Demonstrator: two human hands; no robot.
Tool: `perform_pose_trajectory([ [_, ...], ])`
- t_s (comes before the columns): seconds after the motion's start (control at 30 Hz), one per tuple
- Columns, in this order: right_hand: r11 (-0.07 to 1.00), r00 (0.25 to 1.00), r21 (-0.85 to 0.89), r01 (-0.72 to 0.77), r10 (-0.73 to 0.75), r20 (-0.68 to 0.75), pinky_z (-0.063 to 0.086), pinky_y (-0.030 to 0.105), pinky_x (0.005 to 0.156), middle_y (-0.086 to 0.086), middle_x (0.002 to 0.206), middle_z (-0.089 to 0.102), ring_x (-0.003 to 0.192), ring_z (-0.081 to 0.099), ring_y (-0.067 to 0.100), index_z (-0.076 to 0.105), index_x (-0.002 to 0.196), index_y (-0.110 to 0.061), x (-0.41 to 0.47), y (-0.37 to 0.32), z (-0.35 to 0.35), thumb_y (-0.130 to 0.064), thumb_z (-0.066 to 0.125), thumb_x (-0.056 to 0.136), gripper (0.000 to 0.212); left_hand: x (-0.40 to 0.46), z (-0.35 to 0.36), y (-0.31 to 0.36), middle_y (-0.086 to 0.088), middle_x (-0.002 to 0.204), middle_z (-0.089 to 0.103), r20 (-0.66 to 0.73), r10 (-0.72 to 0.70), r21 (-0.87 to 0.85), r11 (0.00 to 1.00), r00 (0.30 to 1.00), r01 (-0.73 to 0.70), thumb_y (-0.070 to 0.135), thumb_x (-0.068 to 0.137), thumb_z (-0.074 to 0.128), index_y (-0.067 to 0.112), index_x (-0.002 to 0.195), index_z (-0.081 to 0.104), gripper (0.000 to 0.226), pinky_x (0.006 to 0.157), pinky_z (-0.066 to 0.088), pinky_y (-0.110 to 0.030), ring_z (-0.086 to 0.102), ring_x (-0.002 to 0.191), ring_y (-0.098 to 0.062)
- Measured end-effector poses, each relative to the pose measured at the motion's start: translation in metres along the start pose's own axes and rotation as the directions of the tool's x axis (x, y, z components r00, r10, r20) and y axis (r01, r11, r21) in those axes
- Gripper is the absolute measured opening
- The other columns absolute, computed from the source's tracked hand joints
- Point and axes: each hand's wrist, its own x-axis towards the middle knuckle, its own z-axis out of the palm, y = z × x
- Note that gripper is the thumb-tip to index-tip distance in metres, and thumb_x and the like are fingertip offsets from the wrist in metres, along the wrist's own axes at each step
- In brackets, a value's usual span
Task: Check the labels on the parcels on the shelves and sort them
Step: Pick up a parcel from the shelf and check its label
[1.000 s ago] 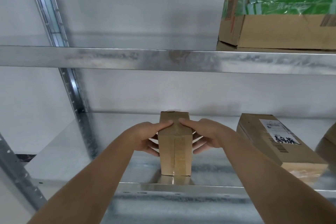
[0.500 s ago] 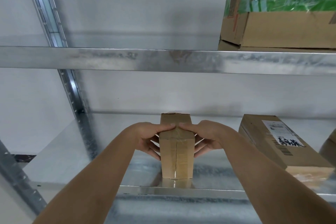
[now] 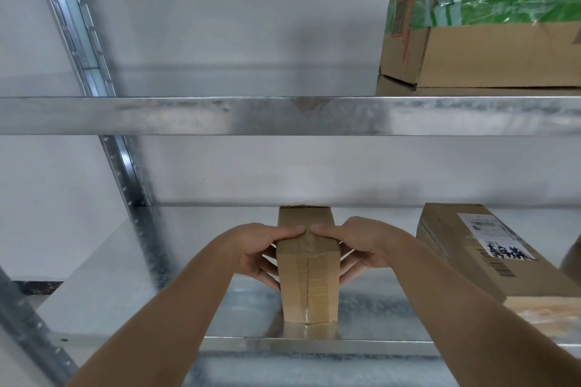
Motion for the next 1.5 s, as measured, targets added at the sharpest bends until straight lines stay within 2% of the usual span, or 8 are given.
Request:
perform_pose_trajectory([
  [0.4,1.000,1.000,0.005,-0.005,0.005,-0.016,0.060,0.057,0.085,0.027,0.111,0.071,0.092,0.075,0.041,0.067,0.114,0.005,-0.004,0.000,0.002,-0.046,0.073,0.090,0.056,-0.001,0.001,-0.003,-0.022,0.122,0.068,-0.011,0.016,-0.003,1.000,1.000,-0.016,0.048,0.072,0.087,0.002,0.121,0.068,0.070,0.086,0.058,-0.062,0.071,0.104,-0.041],
  [0.7,0.999,0.992,0.019,0.045,-0.043,-0.116,0.062,0.046,0.086,0.016,0.109,0.075,0.092,0.076,0.032,0.071,0.114,-0.005,-0.011,0.003,0.009,-0.057,0.073,0.085,0.060,-0.012,0.004,-0.007,-0.011,0.115,0.075,-0.057,0.097,0.014,0.995,0.994,-0.096,0.058,0.075,0.082,0.010,0.115,0.074,0.064,0.090,0.060,-0.052,0.073,0.105,-0.032],
  [0.9,0.884,0.962,0.401,0.242,-0.164,-0.218,0.055,0.047,0.097,0.003,0.109,0.076,0.108,0.069,0.021,0.072,0.106,-0.015,-0.022,0.011,0.017,-0.067,0.052,0.094,0.057,-0.016,-0.001,-0.005,0.006,0.122,0.072,-0.145,0.264,-0.195,0.937,0.954,-0.289,0.079,0.076,0.063,0.027,0.124,0.068,0.071,0.108,0.047,-0.057,0.065,0.118,-0.022],
  [0.97,0.831,0.953,0.486,0.271,-0.160,-0.258,0.047,0.051,0.107,-0.002,0.114,0.071,0.114,0.062,0.018,0.069,0.104,-0.019,-0.017,0.024,0.022,-0.060,0.044,0.101,0.049,-0.009,-0.001,-0.014,0.004,0.121,0.073,-0.173,0.249,-0.300,0.908,0.953,-0.292,0.085,0.079,0.052,0.022,0.118,0.066,0.076,0.108,0.044,-0.060,0.065,0.118,-0.026],
  [1.07,0.821,0.945,0.492,0.290,-0.165,-0.282,0.042,0.051,0.113,-0.005,0.126,0.065,0.118,0.058,0.010,0.065,0.116,-0.017,-0.001,0.049,0.037,-0.045,0.047,0.105,0.035,-0.005,0.011,-0.035,-0.001,0.114,0.073,-0.200,0.247,-0.335,0.892,0.948,-0.303,0.072,0.091,0.050,0.015,0.112,0.069,0.064,0.103,0.050,-0.057,0.065,0.114,-0.027],
  [1.17,0.853,0.945,0.445,0.273,-0.151,-0.291,0.047,0.050,0.109,-0.001,0.124,0.066,0.117,0.060,0.012,0.060,0.121,-0.018,0.009,0.071,0.052,-0.042,0.054,0.103,0.031,0.003,0.022,-0.056,-0.003,0.117,0.072,-0.242,0.264,-0.219,0.923,0.934,-0.317,0.054,0.095,0.062,0.017,0.119,0.066,0.044,0.090,0.057,-0.048,0.067,0.111,-0.022],
  [1.3,0.845,0.939,0.454,0.281,-0.142,-0.314,0.051,0.047,0.102,0.003,0.122,0.066,0.115,0.061,0.016,0.058,0.124,-0.015,0.012,0.084,0.059,-0.035,0.053,0.104,0.028,0.005,0.028,-0.070,-0.007,0.121,0.068,-0.293,0.274,-0.184,0.924,0.916,-0.335,0.032,0.094,0.072,0.014,0.125,0.054,0.040,0.078,0.058,-0.040,0.068,0.108,-0.018],
  [1.5,0.807,0.954,0.533,0.252,-0.115,-0.276,0.060,0.033,0.067,0.004,0.126,0.061,0.116,0.061,0.020,0.058,0.124,-0.025,0.004,0.085,0.068,-0.044,0.049,0.105,0.028,0.005,0.029,-0.075,-0.007,0.122,0.068,-0.293,0.283,-0.219,0.910,0.913,-0.353,0.029,0.095,0.071,0.015,0.128,0.055,0.039,0.073,0.058,-0.039,0.068,0.108,-0.021],
])
